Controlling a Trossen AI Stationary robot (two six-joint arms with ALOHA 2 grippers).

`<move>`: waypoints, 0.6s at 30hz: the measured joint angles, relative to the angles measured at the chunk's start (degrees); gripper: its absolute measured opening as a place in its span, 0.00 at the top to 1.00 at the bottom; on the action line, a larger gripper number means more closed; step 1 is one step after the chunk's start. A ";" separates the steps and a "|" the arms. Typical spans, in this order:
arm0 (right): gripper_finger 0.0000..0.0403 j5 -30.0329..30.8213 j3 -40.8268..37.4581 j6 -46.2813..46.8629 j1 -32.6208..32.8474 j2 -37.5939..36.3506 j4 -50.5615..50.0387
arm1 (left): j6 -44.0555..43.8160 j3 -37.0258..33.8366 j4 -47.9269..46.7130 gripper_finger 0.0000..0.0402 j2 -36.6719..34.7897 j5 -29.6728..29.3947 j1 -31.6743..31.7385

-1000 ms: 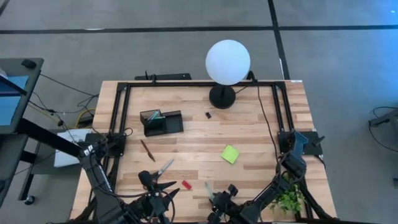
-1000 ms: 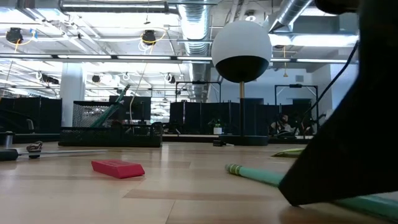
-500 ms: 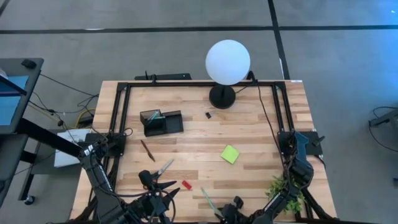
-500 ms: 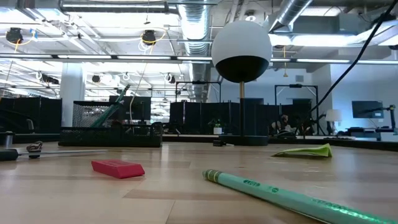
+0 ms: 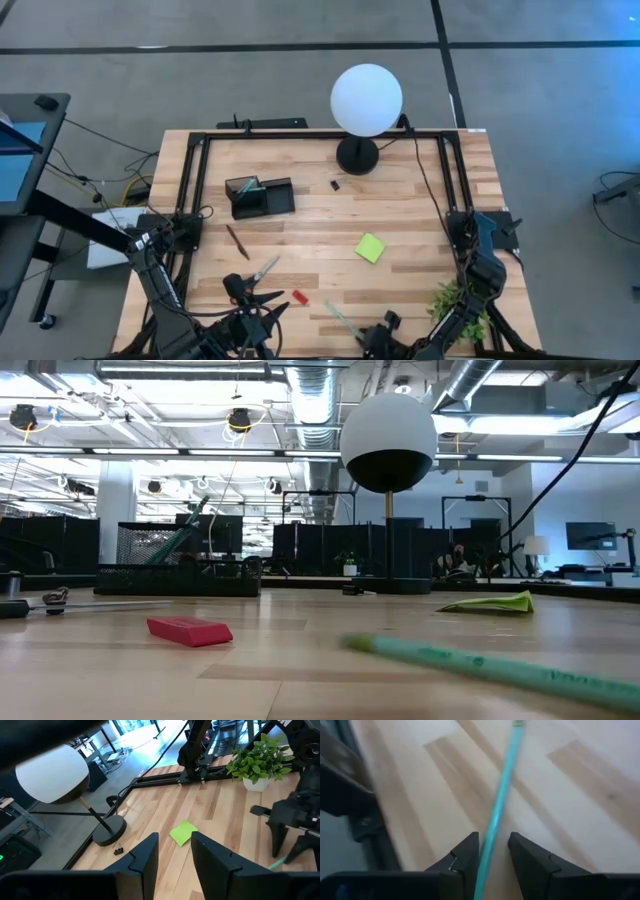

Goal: Pick and place office supplies into organizer
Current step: Put the blue pencil into the black desk organizer

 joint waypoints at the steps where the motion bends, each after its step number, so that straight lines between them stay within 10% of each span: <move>1: 0.73 -0.49 0.02 -0.99 -0.52 -0.10 -0.99 | 0.00 0.00 -0.02 0.72 0.00 0.02 0.02; 9: 0.73 5.54 -0.21 -10.12 -3.23 0.32 -9.01 | 0.46 0.00 -0.02 0.72 0.00 0.00 0.04; 18: 0.73 7.15 -0.61 1.64 -4.43 0.53 -13.35 | -0.35 0.00 0.00 0.72 0.00 0.87 0.04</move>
